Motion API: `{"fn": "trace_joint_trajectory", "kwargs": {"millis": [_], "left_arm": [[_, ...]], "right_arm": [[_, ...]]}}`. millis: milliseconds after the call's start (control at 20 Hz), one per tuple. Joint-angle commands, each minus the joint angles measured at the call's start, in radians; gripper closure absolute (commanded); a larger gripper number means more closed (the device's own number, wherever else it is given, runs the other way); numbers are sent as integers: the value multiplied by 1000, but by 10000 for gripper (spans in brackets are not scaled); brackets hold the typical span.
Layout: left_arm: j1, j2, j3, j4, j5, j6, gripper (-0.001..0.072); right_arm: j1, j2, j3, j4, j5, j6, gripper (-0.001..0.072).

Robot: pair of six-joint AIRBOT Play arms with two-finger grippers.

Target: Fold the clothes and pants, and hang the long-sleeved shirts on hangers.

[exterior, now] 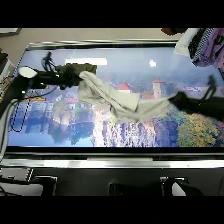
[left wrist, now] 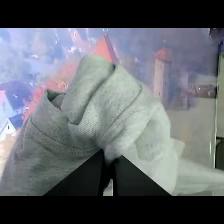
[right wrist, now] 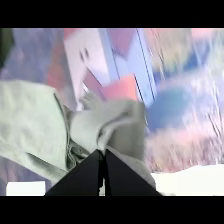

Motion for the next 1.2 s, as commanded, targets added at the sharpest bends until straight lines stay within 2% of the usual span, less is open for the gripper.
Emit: {"fn": "trace_joint_trajectory", "kwargs": {"millis": [0, 100, 300, 500, 650, 850, 1000, 1150], "left_arm": [[77, 188, 19, 192, -94, -150, 685], [105, 309, 19, 302, -153, -203, 685], [116, 532, 19, 412, -208, -221, 685], [116, 721, 19, 537, -292, -365, 685], [116, 790, 18, 617, -364, -438, 685], [97, 751, -40, 620, -378, -433, 684], [34, 645, -169, 620, -366, -430, 684], [-41, 503, -306, 619, -253, -430, 684]], "right_arm": [[0, 143, 241, -3, 74, 73, 679], [0, 210, 339, -3, 69, 74, 679], [0, 338, 464, -9, 17, 92, 679], [0, 443, 512, -70, 1, 179, 679], [0, 459, 512, -78, -8, 246, 679], [0, 343, 512, -78, -84, 290, 679], [0, 138, 497, -77, -190, 346, 679], [76, -112, 467, -113, -179, 324, 678]]}}
